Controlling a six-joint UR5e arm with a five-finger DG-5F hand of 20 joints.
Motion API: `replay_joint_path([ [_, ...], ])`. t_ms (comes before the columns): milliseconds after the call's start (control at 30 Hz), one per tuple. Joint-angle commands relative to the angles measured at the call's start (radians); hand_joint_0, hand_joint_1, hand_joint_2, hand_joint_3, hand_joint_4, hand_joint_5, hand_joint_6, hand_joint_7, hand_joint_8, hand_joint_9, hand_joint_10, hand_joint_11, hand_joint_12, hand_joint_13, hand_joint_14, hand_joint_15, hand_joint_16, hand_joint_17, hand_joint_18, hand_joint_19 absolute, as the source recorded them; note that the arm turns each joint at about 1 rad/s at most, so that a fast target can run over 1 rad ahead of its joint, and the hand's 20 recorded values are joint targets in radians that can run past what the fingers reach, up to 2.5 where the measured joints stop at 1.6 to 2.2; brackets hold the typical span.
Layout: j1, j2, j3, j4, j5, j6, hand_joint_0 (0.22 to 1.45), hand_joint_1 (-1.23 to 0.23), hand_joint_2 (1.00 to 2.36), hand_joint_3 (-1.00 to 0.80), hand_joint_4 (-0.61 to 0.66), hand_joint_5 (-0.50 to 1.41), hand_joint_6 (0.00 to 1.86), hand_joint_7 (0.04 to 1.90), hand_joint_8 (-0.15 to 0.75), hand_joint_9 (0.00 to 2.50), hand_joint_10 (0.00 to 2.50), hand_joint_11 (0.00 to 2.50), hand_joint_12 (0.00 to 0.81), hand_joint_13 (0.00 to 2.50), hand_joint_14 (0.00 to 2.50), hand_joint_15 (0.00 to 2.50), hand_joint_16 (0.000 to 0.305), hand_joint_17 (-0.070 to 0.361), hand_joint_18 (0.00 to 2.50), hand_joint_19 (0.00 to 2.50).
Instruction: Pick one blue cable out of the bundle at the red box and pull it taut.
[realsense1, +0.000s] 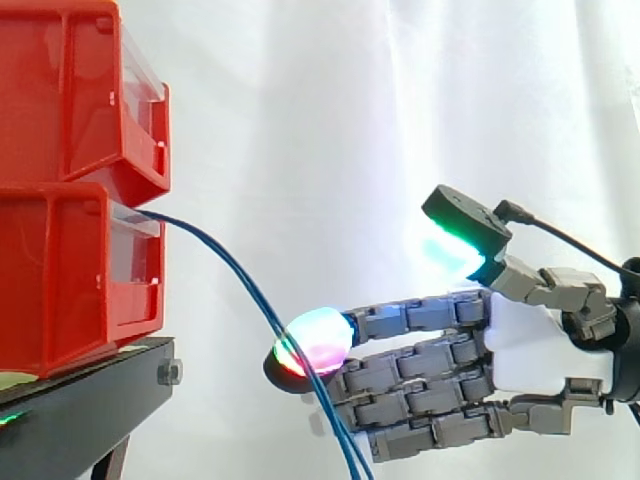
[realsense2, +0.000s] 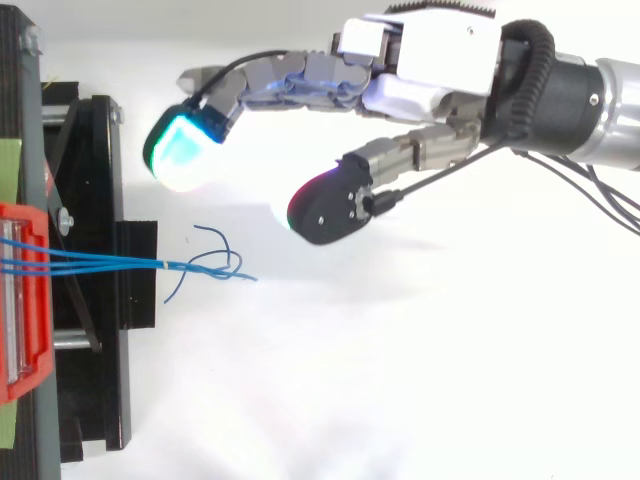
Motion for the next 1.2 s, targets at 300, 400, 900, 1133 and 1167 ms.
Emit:
replay_joint_path([
  [300,0.053,-0.087,0.001,0.175,0.008,0.007,0.47,-0.53,1.0,-0.5,0.19,-0.25,0.5,0.67,0.222,0.0,0.0,0.0,0.346,0.0,0.0,0.1,0.053,0.119,0.0,0.18],
  [400,0.062,-0.087,0.001,0.193,0.03,0.001,0.48,-0.53,1.0,-0.5,0.19,-0.25,0.5,0.67,0.223,0.0,0.0,0.0,0.344,0.0,0.0,0.09,0.052,0.118,0.0,0.18],
  [900,0.079,-0.133,0.001,0.274,0.054,0.034,0.5,-0.54,1.0,-0.5,0.22,-0.24,0.5,0.68,0.232,0.0,0.0,0.0,0.341,0.0,0.0,0.09,0.051,0.114,0.0,0.19],
  [1133,0.075,-0.133,0.019,0.277,0.051,0.055,0.53,-0.55,1.0,-0.5,0.27,-0.22,0.5,0.72,0.242,0.05,0.0,0.0,0.336,0.0,0.0,0.08,0.05,0.112,0.0,0.2],
  [1167,0.076,-0.133,0.025,0.273,0.05,0.053,0.53,-0.56,1.0,-0.5,0.27,-0.21,0.5,0.73,0.244,0.06,0.0,0.0,0.337,0.0,0.0,0.09,0.049,0.111,0.0,0.2],
])
